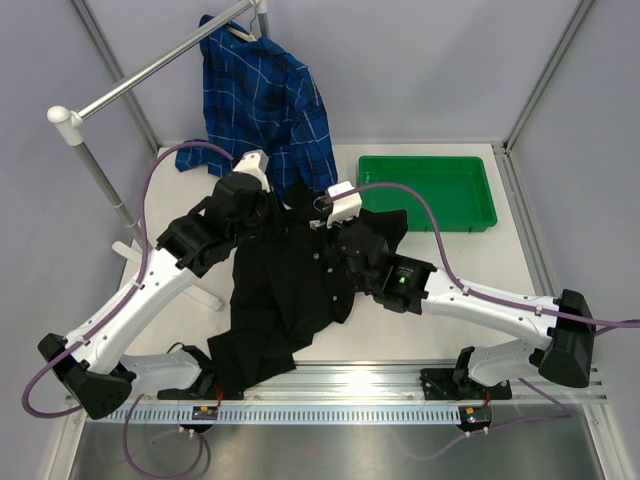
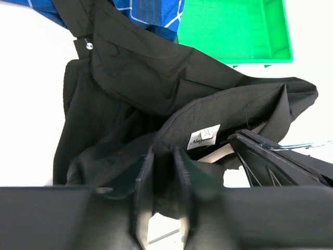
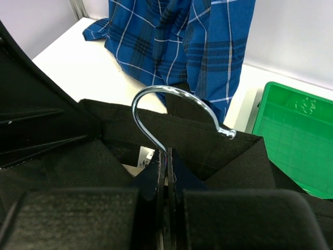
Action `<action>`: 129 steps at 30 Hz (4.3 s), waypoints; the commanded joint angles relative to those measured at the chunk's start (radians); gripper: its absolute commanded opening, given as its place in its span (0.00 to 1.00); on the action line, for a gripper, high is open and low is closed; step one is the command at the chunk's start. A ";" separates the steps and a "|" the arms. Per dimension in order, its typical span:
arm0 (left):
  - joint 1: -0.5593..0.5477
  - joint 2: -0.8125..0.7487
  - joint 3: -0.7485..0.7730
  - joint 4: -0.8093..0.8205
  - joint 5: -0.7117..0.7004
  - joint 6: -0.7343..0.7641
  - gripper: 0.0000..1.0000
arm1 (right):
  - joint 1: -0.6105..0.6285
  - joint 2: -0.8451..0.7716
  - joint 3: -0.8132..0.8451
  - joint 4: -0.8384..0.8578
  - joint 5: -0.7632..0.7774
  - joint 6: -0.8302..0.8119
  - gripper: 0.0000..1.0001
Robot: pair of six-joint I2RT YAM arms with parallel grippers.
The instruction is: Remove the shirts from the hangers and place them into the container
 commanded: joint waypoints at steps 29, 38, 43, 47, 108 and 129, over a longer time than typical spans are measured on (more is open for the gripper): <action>-0.017 -0.331 -0.100 -0.025 -0.168 0.112 0.00 | -0.080 -0.183 -0.074 0.002 0.149 0.021 0.00; -0.017 -0.410 -0.203 0.049 -0.088 0.144 0.00 | -0.102 -0.211 -0.057 -0.047 0.119 0.061 0.00; -0.019 -0.441 -0.263 0.112 -0.021 0.138 0.00 | -0.104 -0.188 -0.022 -0.104 0.134 0.064 0.00; -0.017 -0.463 -0.237 0.158 0.054 0.151 0.00 | -0.104 -0.119 -0.002 -0.124 0.152 0.079 0.00; -0.068 -0.222 -0.135 0.199 0.165 0.118 0.68 | -0.151 -0.050 0.076 -0.173 0.096 0.185 0.00; -0.171 -0.274 -0.244 0.158 0.197 0.189 0.57 | -0.151 -0.030 0.096 -0.184 0.122 0.173 0.00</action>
